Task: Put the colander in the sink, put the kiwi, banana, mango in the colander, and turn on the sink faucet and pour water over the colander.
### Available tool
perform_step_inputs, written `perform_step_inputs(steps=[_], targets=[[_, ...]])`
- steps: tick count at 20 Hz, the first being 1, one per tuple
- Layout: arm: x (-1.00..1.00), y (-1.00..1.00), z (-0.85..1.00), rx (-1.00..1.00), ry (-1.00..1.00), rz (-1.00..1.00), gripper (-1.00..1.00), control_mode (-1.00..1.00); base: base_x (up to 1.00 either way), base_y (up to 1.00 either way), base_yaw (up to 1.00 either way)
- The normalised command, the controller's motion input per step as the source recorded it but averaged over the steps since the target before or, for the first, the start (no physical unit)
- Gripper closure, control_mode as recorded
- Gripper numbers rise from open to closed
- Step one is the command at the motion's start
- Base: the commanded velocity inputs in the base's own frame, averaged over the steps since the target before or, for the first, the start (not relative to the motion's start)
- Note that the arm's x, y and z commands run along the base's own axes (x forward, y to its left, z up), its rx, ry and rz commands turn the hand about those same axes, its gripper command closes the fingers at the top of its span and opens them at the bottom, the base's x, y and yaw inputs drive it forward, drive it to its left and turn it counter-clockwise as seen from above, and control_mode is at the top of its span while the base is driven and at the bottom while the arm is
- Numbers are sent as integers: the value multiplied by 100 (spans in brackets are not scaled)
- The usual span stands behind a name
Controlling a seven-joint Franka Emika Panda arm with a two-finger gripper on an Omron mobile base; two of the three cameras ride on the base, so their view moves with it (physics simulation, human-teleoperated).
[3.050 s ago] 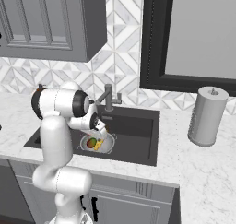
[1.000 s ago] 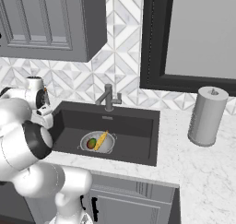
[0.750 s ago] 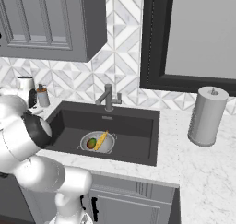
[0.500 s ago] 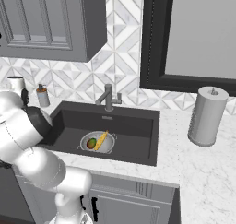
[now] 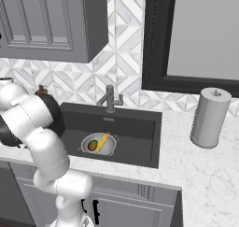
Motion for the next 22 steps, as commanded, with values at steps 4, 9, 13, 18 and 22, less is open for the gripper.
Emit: perform_step_inputs(steps=[4,9,13,18,22], targets=[[42,48,-40,0,0,31,-100,-100,0,0,0],[28,45,-45,1,0,30,-100,-100,0,0,0],[23,54,-1,0,0,0,-100,-100,0,0,0],[17,42,0,0,0,0,-100,-100,0,0,0],[4,35,0,0,1,0,-100,-100,0,0,0]])
